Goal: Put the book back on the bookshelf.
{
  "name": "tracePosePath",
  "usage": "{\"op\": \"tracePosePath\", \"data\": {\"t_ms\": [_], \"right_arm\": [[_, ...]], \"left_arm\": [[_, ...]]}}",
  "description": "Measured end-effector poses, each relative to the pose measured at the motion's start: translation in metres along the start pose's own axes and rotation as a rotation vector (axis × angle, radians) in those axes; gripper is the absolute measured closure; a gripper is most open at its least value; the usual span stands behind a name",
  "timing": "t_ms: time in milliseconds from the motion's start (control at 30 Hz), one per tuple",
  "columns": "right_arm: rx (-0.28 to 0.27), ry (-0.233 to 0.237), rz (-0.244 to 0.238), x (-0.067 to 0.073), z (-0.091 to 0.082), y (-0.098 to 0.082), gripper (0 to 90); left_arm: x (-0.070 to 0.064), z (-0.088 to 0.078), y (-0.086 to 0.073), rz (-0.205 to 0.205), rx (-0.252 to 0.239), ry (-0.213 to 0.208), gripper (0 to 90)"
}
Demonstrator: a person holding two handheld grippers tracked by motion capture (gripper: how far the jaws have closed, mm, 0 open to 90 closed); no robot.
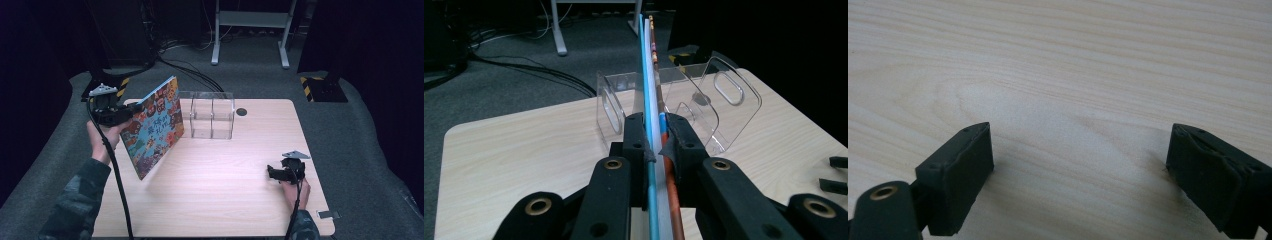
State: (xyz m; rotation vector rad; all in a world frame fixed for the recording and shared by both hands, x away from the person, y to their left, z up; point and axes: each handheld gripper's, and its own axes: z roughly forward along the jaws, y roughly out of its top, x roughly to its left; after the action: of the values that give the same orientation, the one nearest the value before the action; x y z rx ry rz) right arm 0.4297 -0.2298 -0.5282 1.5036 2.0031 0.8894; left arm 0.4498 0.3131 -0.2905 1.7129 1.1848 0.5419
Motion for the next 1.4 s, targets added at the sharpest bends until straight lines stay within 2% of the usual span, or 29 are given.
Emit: {"op": "tracePosePath", "data": {"t_ms": [33, 233, 467, 733, 900, 1100, 1333, 1400], "right_arm": [[0.0, 0.0, -0.001, 0.0, 0.0, 0.0, 11.0], [-0.001, -0.001, 0.002, 0.0, 0.0, 0.0, 11.3], [-0.002, -0.001, 0.001, 0.0, 0.0, 0.0, 11.5], [-0.003, -0.002, 0.004, 0.0, 0.0, 0.0, 11.7], [-0.003, -0.002, 0.006, 0.0, 0.0, 0.0, 11.8], [-0.004, -0.002, 0.006, 0.0, 0.0, 0.0, 12.0], [-0.005, -0.002, 0.011, 0.0, 0.0, 0.0, 12.4], [-0.006, -0.002, 0.01, 0.0, 0.0, 0.0, 12.5]], "left_arm": [[-0.001, 0.0, 0.001, 0.007, 0.005, -0.001, 80.7], [-0.003, 0.002, 0.008, 0.005, -0.034, -0.005, 80.8], [-0.008, 0.003, 0.021, 0.018, -0.078, 0.017, 81.1], [-0.011, 0.013, 0.028, 0.006, -0.129, 0.047, 81.1], [-0.013, 0.023, 0.028, -0.002, -0.151, 0.063, 81.1], [-0.011, 0.043, 0.027, -0.024, -0.174, 0.071, 81.2], [-0.007, 0.057, 0.021, -0.039, -0.191, 0.058, 81.1], [-0.005, 0.059, 0.016, -0.042, -0.18, 0.05, 81.0]]}}
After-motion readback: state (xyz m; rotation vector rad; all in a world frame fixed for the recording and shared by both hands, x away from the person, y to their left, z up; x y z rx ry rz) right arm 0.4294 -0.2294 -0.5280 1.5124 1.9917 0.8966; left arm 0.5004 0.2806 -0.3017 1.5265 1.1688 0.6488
